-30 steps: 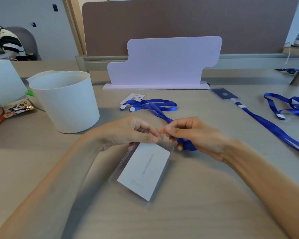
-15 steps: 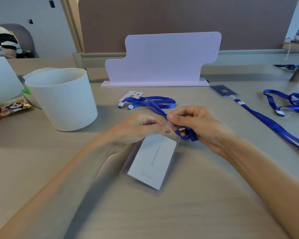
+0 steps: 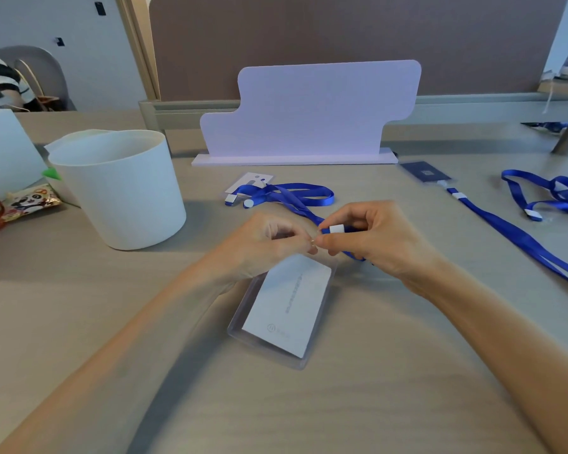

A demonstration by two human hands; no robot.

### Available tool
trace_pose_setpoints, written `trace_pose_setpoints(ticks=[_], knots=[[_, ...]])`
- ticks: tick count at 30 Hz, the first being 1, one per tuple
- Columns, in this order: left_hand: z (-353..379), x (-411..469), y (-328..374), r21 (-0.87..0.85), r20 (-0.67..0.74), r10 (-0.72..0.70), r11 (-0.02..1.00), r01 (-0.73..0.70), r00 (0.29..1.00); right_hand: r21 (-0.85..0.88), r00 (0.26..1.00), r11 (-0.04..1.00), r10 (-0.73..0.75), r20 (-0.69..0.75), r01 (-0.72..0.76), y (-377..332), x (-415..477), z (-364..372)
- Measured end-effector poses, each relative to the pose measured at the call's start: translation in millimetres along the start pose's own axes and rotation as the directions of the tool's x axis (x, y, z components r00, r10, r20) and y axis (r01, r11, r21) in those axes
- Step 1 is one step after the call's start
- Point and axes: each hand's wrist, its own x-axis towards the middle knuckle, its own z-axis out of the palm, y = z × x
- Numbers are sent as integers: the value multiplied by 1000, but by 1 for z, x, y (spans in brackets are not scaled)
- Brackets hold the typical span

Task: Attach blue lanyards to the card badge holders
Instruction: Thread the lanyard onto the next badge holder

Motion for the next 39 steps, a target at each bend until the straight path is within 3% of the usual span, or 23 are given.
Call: trace_pose_setpoints(ticks=[7, 12, 15, 22, 25, 29, 32, 35, 39], knots=[[6, 5, -12, 26, -98, -1, 1000, 3, 995, -59, 995, 995, -89, -50, 86, 10, 4, 5], [7, 11, -15, -56, -92, -60, 997, 55, 994, -67, 986, 991, -119, -117, 112, 16, 8, 3], [4, 11, -15, -107, -7, -59, 993, 58, 998, -77, 982, 991, -118, -147, 108, 18, 9, 1], [-18, 5, -25, -214, 123, -147, 962, 171, 981, 140, 953, 990, 51, -299, -9, 15, 6, -11], [-24, -4, -27, -342, 42, -207, 916, 209, 977, 245, 934, 968, 137, -331, -55, 16, 5, -15], [-15, -9, -22, -564, -248, -319, 815, 132, 915, 397, 944, 902, 262, -201, -166, 9, -2, -17], [-7, -14, -11, -594, -392, -357, 802, 63, 848, 332, 968, 914, 252, -20, -231, 0, -14, -20], [1, -17, 8, -595, -421, -347, 803, 33, 838, 134, 968, 962, 222, 116, -237, -9, -32, -24], [10, -18, 32, -714, -354, -388, 699, 22, 851, 158, 976, 963, 218, 25, -219, -28, -46, -31]])
